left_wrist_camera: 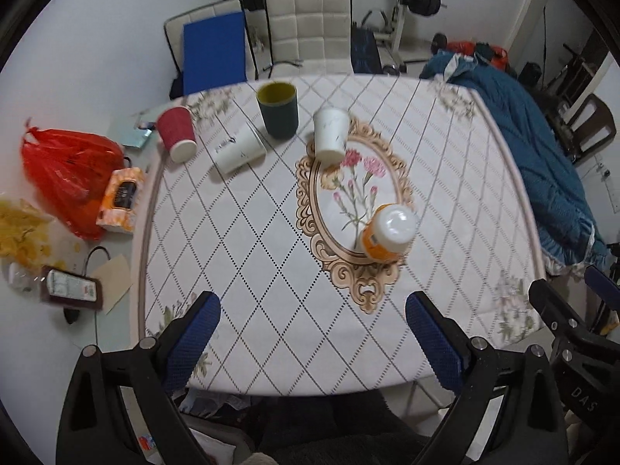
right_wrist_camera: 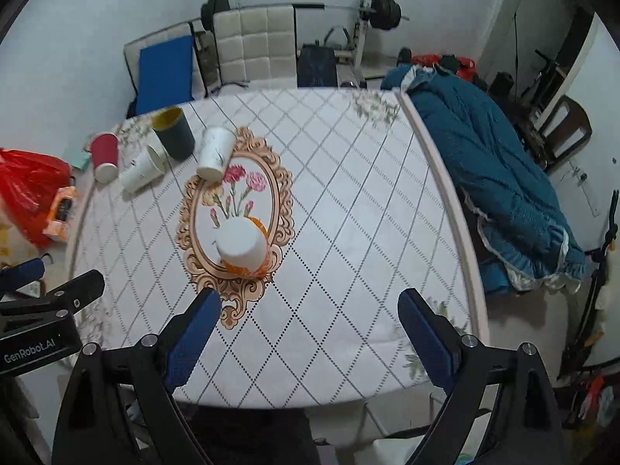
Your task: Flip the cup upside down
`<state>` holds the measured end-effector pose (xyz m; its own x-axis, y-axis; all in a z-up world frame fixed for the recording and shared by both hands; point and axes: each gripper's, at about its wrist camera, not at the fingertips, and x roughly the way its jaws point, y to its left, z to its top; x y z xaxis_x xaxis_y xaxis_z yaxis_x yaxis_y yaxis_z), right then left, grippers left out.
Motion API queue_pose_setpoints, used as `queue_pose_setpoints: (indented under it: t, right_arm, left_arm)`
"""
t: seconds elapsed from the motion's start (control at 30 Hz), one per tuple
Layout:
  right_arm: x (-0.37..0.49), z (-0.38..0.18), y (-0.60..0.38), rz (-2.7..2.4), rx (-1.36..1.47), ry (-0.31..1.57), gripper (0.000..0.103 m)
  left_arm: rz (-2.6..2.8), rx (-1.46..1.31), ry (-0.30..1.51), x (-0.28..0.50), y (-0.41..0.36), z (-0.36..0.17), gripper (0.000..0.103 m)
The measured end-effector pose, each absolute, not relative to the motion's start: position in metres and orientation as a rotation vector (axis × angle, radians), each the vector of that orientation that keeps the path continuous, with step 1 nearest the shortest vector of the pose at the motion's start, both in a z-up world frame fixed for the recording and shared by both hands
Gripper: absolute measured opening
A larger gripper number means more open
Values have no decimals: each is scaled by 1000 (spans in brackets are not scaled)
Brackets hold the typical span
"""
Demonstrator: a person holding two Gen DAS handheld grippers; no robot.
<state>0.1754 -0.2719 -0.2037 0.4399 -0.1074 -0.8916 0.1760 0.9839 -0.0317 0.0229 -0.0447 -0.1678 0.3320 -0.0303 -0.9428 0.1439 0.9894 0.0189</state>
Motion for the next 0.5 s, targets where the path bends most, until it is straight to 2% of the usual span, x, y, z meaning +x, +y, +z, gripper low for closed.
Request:
queue_pose_setpoints:
  t: [0.2,0.5]
  right_arm:
    - [134,-143,-275,-149,21,1037,96]
    - [80,-71,-285,-137,45,956,96]
  left_arm:
    - [-91,80,1157,-16,-47,-116,98]
    - [-67,53,1128,-50,-51,-71,98]
